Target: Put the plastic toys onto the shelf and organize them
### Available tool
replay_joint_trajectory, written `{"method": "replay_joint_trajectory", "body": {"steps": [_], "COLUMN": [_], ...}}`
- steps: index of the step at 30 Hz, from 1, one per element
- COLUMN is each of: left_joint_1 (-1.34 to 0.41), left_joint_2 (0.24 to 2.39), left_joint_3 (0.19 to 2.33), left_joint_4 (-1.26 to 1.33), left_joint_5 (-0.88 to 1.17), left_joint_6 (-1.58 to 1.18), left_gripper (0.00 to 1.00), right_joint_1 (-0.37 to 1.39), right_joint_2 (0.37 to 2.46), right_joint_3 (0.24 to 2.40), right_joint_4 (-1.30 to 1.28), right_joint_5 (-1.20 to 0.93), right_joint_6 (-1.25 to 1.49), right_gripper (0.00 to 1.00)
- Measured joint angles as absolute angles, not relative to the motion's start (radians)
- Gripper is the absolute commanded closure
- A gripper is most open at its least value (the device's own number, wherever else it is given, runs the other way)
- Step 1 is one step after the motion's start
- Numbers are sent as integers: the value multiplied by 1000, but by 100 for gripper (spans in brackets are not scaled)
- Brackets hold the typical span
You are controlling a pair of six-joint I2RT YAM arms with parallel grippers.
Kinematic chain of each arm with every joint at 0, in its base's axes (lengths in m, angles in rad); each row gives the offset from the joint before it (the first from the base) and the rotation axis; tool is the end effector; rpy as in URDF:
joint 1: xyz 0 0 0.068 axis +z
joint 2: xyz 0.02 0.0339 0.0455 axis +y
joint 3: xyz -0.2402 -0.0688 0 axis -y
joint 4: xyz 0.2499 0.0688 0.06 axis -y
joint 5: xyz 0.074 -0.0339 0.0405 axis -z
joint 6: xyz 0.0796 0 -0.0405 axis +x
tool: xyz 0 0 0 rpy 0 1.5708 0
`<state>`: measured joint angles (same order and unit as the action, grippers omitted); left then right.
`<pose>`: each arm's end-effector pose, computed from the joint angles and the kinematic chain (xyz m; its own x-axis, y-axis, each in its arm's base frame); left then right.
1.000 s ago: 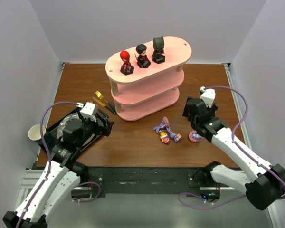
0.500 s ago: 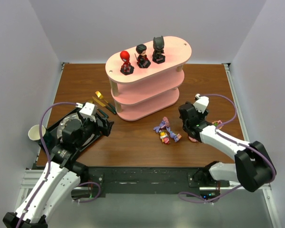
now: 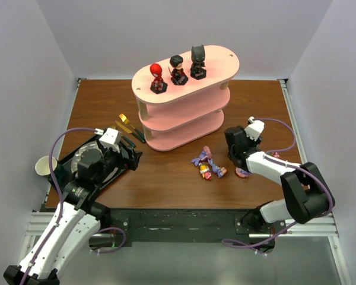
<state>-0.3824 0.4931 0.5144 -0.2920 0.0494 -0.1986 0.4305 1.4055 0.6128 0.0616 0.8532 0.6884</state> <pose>0.1886 -0.0801 0.2515 -0.3255 -0.0815 -0.9420 0.3597 0.9107 -0.2031 0.2910 0.0676 0.1302 -0.3191 0.3132 -0.8945 0.5672 0.8193 0.0845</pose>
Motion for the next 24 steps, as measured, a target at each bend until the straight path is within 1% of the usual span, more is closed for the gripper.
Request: {"method": "replay_joint_trajectory", "body": {"steps": [5,6,11,12,16,17,23,24], "left_joint_1": [-382,-382,-382,-382,-382,-382,-382,-382], "left_joint_2": [493,493,493,493,493,493,493,493], "left_joint_3": [514,514,514,514,514,514,514,514], "left_joint_4": [-292,-292,-292,-292,-292,-292,-292,-292], "left_joint_5": [49,49,49,49,49,49,49,49], "left_joint_6": [-199,-199,-199,-199,-199,-199,-199,-199], "left_gripper": [0,0,0,0,0,0,0,0], "right_joint_1": [416,416,413,413,412,412,412,412], "right_joint_2": [1427,1434,1455,1455,1455,1454,1436,1425], "right_joint_3": [613,614,622,623,623,623,624,624], "right_joint_4": [92,96,102,103,105,105,86,84], "right_joint_5": [846,846,844,845,846,846,840,837], "right_joint_6": [693,693,690,691,690,691,685,681], "right_gripper": [42,46,57,64,72,77,87,87]}}
